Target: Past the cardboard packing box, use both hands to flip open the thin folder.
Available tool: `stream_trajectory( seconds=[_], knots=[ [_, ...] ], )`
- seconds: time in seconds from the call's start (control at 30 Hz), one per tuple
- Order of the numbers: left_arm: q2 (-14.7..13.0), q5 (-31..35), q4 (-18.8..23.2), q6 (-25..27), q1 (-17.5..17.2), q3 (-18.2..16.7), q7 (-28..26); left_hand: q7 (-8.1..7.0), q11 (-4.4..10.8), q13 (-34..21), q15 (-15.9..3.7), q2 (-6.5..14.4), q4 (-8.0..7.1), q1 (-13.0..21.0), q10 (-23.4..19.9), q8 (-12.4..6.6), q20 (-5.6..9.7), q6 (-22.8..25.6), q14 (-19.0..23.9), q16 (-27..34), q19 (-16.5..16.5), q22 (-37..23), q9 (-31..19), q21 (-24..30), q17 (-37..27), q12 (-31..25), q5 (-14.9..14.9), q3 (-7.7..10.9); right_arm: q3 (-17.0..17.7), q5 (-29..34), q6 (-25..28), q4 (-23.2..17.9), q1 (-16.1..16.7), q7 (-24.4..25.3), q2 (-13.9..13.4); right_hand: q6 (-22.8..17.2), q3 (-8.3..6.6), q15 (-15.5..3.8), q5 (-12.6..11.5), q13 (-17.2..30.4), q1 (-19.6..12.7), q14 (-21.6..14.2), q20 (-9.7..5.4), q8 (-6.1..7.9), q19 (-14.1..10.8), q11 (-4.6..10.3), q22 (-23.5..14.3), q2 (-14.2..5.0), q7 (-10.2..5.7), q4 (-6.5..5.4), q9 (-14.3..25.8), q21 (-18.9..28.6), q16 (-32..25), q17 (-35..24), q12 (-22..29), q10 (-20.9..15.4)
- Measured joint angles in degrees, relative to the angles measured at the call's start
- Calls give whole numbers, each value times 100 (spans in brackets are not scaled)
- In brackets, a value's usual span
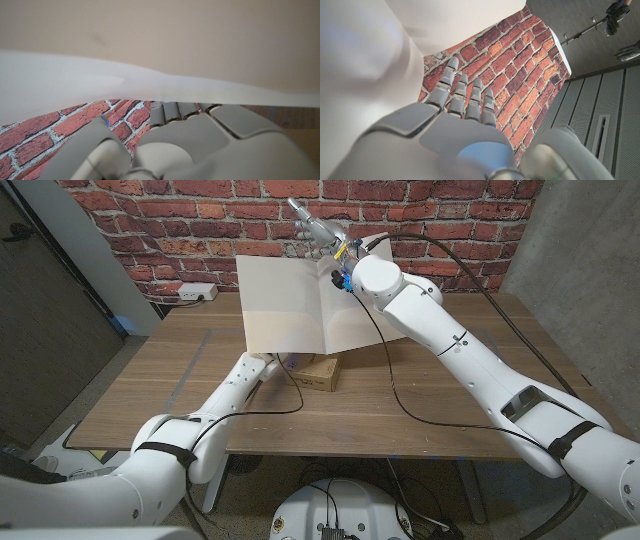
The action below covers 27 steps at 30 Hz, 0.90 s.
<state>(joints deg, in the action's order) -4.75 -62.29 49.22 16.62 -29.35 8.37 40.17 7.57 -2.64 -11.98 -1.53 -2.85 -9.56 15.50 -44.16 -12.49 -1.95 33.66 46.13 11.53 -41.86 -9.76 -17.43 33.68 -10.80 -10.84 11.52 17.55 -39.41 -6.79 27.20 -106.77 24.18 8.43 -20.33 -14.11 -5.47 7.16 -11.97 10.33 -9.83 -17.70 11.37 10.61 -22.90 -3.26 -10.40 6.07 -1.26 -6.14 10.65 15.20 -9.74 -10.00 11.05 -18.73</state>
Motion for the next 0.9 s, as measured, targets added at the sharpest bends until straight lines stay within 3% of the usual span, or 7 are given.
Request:
stream_trajectory(
  seconds=[0.2, 0.47, 0.5, 0.9],
  knots=[
    [-61, -95, 141, 39, -76, 26, -80, 0, 0, 0, 0, 0, 24, 0, 0, 0, -21, 0, 0, 0, -21, 1, 0, -21, 0, 0, 0, -24, 169, 38, -58, -136, 184, 184, -76, 31, 49, 2, -55, 0, 49, 124, -81, 0, 216, 31, 29, 49, -31, -18, 0, -144, 0, 14, 0, 30],
    [-150, -151, 319, 67, -171, 47, -128, -1, 0, -1, 0, 67, 24, -68, 0, 0, -21, 1, 0, 0, -21, 1, 1, -43, 0, 0, 0, -24, 335, 126, -258, -276, 374, 491, -161, 0, 98, 1, -78, 0, 60, 143, -165, 21, 300, 31, 29, 60, -61, -4, 1, -210, 0, 14, 0, 30],
    [-165, -191, 346, 93, -188, 49, -171, -1, 0, -1, 0, 66, 24, -68, 0, 0, -21, 1, 0, 0, -21, 1, 1, -43, 0, 0, 0, -24, 470, 150, -287, -433, 545, 538, -236, 0, 105, 1, -77, 0, 60, 143, -165, 21, 300, 31, 29, 60, -61, -11, 1, -211, 0, 14, 0, 30],
    [-313, -310, 659, 129, -365, 49, -345, -1, 0, -1, 0, 45, 40, -89, -1, -23, 11, 1, 0, 0, -51, 1, 1, -88, 15, -40, 0, -40, 990, 317, -354, -1084, 1060, 870, -597, -41, 105, 1, -77, 0, 59, 143, -201, 43, 334, 32, 12, 60, -101, -11, 1, -211, 0, 13, 41, -12]
  ],
)
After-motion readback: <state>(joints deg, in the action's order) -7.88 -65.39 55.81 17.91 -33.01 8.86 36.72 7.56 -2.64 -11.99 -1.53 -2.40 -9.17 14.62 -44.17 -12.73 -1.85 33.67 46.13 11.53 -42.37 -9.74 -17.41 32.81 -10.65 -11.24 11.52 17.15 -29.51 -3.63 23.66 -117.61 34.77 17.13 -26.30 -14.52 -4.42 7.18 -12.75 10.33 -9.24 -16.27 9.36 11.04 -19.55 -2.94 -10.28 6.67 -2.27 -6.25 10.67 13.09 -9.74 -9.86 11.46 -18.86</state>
